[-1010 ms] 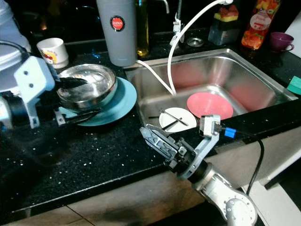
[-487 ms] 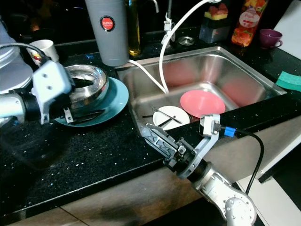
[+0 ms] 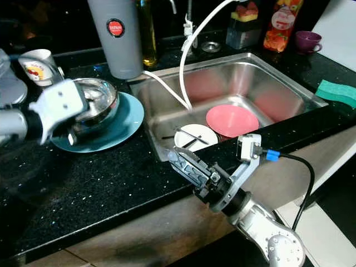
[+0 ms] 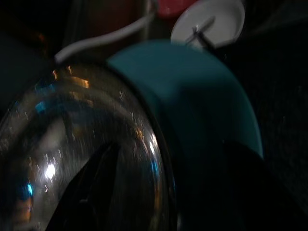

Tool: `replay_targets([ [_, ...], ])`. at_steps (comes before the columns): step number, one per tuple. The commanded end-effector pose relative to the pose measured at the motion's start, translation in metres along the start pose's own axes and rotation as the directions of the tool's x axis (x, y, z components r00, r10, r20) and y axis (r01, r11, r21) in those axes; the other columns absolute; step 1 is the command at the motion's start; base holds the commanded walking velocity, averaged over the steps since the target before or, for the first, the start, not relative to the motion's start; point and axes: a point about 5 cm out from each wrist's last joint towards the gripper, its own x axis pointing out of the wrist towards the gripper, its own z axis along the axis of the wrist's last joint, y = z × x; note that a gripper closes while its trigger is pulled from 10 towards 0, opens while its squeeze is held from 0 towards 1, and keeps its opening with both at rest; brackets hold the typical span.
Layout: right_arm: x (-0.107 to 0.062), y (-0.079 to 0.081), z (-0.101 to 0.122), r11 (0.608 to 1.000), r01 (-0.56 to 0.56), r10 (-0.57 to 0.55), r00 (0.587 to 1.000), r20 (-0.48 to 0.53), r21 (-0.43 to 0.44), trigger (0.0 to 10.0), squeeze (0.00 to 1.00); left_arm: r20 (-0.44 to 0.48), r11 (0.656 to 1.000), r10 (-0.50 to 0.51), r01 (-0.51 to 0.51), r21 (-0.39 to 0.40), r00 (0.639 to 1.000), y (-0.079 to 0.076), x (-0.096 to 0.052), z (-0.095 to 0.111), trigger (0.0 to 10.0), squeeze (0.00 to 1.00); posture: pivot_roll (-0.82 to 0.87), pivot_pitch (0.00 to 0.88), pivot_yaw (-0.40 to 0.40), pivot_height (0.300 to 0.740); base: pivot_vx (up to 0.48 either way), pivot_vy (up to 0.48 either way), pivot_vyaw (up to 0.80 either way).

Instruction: Kitchen organization

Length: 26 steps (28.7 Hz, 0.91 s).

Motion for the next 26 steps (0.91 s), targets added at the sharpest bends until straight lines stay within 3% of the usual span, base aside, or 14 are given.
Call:
replay_targets([
  [1, 0.0, 0.003, 0.0, 1.0, -0.003, 0.003, 1.0, -0.003, 0.004, 10.0, 0.0, -0.042, 1.0, -0.016, 0.016, -0.008, 0.999, 0.0, -0.002, -0.006, 0.0, 0.0, 0.08, 0.0, 0.023, 0.74, 0.0, 0.0, 0.0],
  [11, 0.001, 0.002, 0.0, 1.0, -0.001, 0.001, 1.0, -0.003, 0.002, 10.0, 0.0, -0.043, 0.999, 0.046, -0.044, 0.03, 0.998, 0.014, -0.011, 0.001, 0.0, 0.0, 0.08, 0.0, 0.023, 0.74, 0.0, 0.0, 0.0],
  [16, 0.002, 0.0, -0.001, 1.0, 0.0, 0.0, 1.0, -0.002, 0.004, 10.0, 0.0, 0.004, 0.989, 0.132, -0.131, 0.07, 0.991, 0.026, -0.015, 0.016, 0.0, 0.0, 0.09, 0.0, 0.022, 0.74, 0.0, 0.0, 0.0],
  [24, 0.003, -0.001, -0.001, 1.0, 0.0, 0.0, 1.0, -0.004, 0.003, 10.0, 0.0, 0.006, 0.991, 0.111, -0.111, 0.071, 0.994, 0.024, -0.016, 0.017, 0.0, 0.0, 0.09, 0.0, 0.025, 0.74, 0.0, 0.0, 0.0],
  [26, 0.003, -0.001, -0.001, 1.0, 0.002, -0.002, 1.0, -0.005, 0.003, 10.0, 0.0, 0.045, 0.99, 0.116, -0.119, 0.074, 0.992, 0.025, -0.017, 0.023, 0.0, 0.0, 0.09, 0.0, 0.022, 0.74, 0.0, 0.0, 0.0],
])
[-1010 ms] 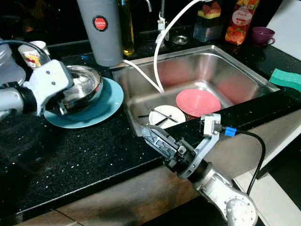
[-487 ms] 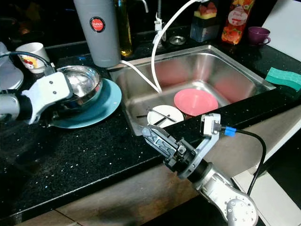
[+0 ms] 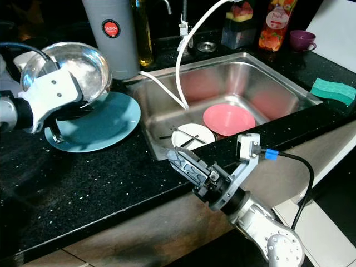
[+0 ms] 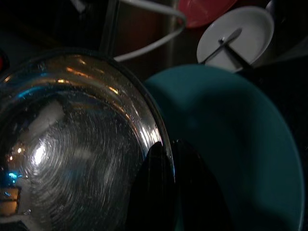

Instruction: Kitchen organization

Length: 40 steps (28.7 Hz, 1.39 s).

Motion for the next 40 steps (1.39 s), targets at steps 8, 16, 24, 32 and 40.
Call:
replay_targets([
  [8, 0.001, -0.005, -0.002, 1.0, 0.018, -0.018, 1.0, -0.009, 0.002, 10.0, 0.0, 0.497, 0.994, 0.082, -0.038, -0.098, 0.864, 0.015, -0.015, 0.075, 0.0, 0.0, 0.09, 0.0, 0.018, 0.74, 0.0, 0.0, 0.0],
  [16, 0.002, -0.015, 0.001, 0.994, 0.109, -0.109, 0.994, 0.03, 0.01, 10.0, 0.0, 0.696, 0.972, 0.116, 0.064, -0.227, 0.708, 0.008, -0.013, 0.1, 0.0, 0.0, 0.09, 0.0, 0.019, 0.74, 0.0, 0.0, -0.3],
  [24, 0.001, -0.016, 0.005, 0.993, 0.114, -0.117, 0.99, 0.083, 0.033, 10.0, 0.0, 0.608, 0.974, 0.089, 0.058, -0.219, 0.789, 0.006, 0.005, 0.089, 10.0, 0.0, 0.08, 0.0, 0.027, 0.74, 0.0, 0.0, -0.78],
  [32, 0.001, -0.016, 0.007, 0.992, 0.123, -0.125, 0.987, 0.1, 0.028, 10.0, 0.0, 0.439, 0.992, 0.067, -0.011, -0.129, 0.896, 0.009, 0.04, 0.067, 10.0, 0.0, 0.08, 0.0, 0.036, 0.74, 0.0, 0.0, 0.0],
  [40, 0.002, -0.015, 0.008, 0.992, 0.125, -0.126, 0.987, 0.104, 0.019, 10.0, 0.0, 0.247, 0.996, -0.067, 0.052, 0.067, 0.967, -0.006, 0.085, 0.039, 10.0, 0.0, 0.07, 0.0, 0.047, 0.74, 0.0, 0.0, 0.0],
])
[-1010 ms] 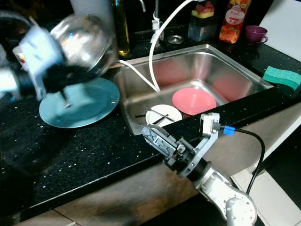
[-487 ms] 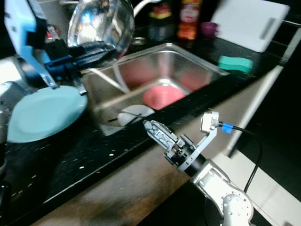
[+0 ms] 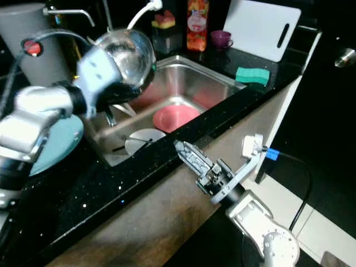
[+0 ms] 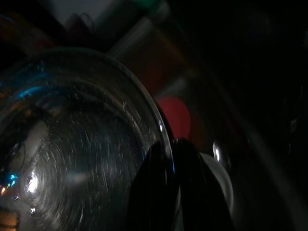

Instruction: Kitchen organization

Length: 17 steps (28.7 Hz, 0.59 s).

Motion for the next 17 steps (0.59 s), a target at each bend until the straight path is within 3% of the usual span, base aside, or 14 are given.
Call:
replay_targets([
  [1, 0.0, 0.0, 0.001, 1.0, 0.006, -0.006, 1.0, 0.009, 0.002, 10.0, 0.0, -0.001, 0.996, -0.033, 0.033, 0.081, 0.999, 0.001, 0.006, 0.005, 10.0, 0.0, 0.06, 0.0, 0.049, 0.74, 0.0, 0.0, 0.0],
  [5, 0.0, 0.001, 0.0, 1.0, 0.008, -0.008, 1.0, 0.007, -0.003, 10.0, 0.0, -0.018, 0.986, -0.117, 0.118, 0.12, 0.993, -0.009, 0.02, 0.0, 10.0, 0.0, 0.06, 0.0, 0.054, 0.74, 0.0, 0.0, 0.0],
  [7, 0.0, 0.002, 0.0, 1.0, 0.009, -0.009, 1.0, 0.006, -0.006, 10.0, 0.0, -0.017, 0.985, -0.137, 0.138, 0.104, 0.99, -0.011, 0.025, -0.003, 10.0, 0.0, 0.05, 0.0, 0.058, 0.74, 0.0, 0.0, 0.0],
  [10, -0.001, 0.003, 0.0, 1.0, 0.012, -0.012, 1.0, 0.008, -0.009, 10.0, 0.0, -0.017, 0.967, -0.247, 0.248, 0.066, 0.969, -0.02, 0.032, -0.01, 10.0, 0.0, 0.05, 0.0, 0.061, 0.74, 0.0, 0.0, 0.0],
  [17, -0.001, 0.004, -0.001, 1.0, 0.017, -0.017, 1.0, 0.01, -0.011, 10.0, 0.0, -0.041, 0.925, -0.379, 0.38, 0.024, 0.924, -0.03, 0.037, -0.022, 10.0, 0.0, 0.04, 0.0, 0.072, 0.74, 0.0, 0.0, 0.0],
])
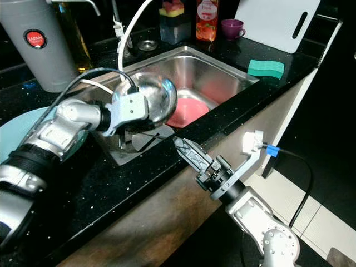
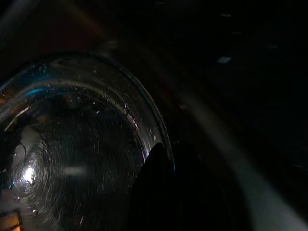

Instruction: Kitchen organization

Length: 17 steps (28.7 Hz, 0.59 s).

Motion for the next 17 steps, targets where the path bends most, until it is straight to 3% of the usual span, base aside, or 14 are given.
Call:
replay_targets([
  [1, -0.001, 0.003, -0.001, 1.0, 0.001, -0.001, 1.0, 0.009, 0.001, 10.0, 0.0, 0.01, 1.0, -0.02, 0.02, 0.022, 1.0, 0.002, 0.0, 0.004, 10.0, 0.0, 0.04, 0.0, 0.072, 0.74, 0.0, 0.0, 0.0],
  [5, -0.001, 0.003, -0.001, 1.0, 0.001, -0.001, 1.0, 0.008, -0.001, 10.0, 0.0, 0.058, 1.0, -0.027, 0.027, 0.0, 0.998, 0.002, 0.004, 0.006, 10.0, 0.0, 0.04, 0.0, 0.071, 0.74, 0.0, 0.0, 0.0],
  [6, -0.001, 0.003, -0.001, 1.0, 0.001, -0.001, 1.0, 0.006, -0.002, 10.0, 0.0, 0.075, 1.0, -0.028, 0.029, -0.009, 0.997, 0.002, 0.005, 0.008, 10.0, 0.42, 0.04, 0.0, 0.071, 0.74, 0.0, 0.0, 0.0],
  [7, -0.001, 0.003, -0.001, 1.0, 0.001, -0.001, 1.0, 0.005, -0.003, 10.0, 0.0, 0.085, 0.999, -0.028, 0.03, -0.015, 0.996, 0.002, 0.006, 0.009, 10.0, 0.42, 0.04, 0.0, 0.071, 0.74, 0.0, 0.0, 0.0],
  [8, -0.001, 0.003, -0.001, 1.0, 0.0, 0.0, 1.0, 0.003, -0.003, 10.0, 0.0, 0.104, 0.999, -0.022, 0.025, -0.028, 0.994, 0.003, 0.006, 0.01, 10.0, 1.0, 0.04, 0.0, 0.071, 0.74, 0.0, 0.0, 0.0],
  [17, -0.001, 0.003, -0.001, 1.0, 0.001, -0.001, 1.0, -0.001, -0.007, 10.0, 0.0, 0.147, 0.999, -0.021, 0.025, -0.021, 0.989, 0.006, 0.007, 0.015, 10.0, 1.0, 0.04, 0.0, 0.068, 0.74, 0.0, 0.0, 0.0],
])
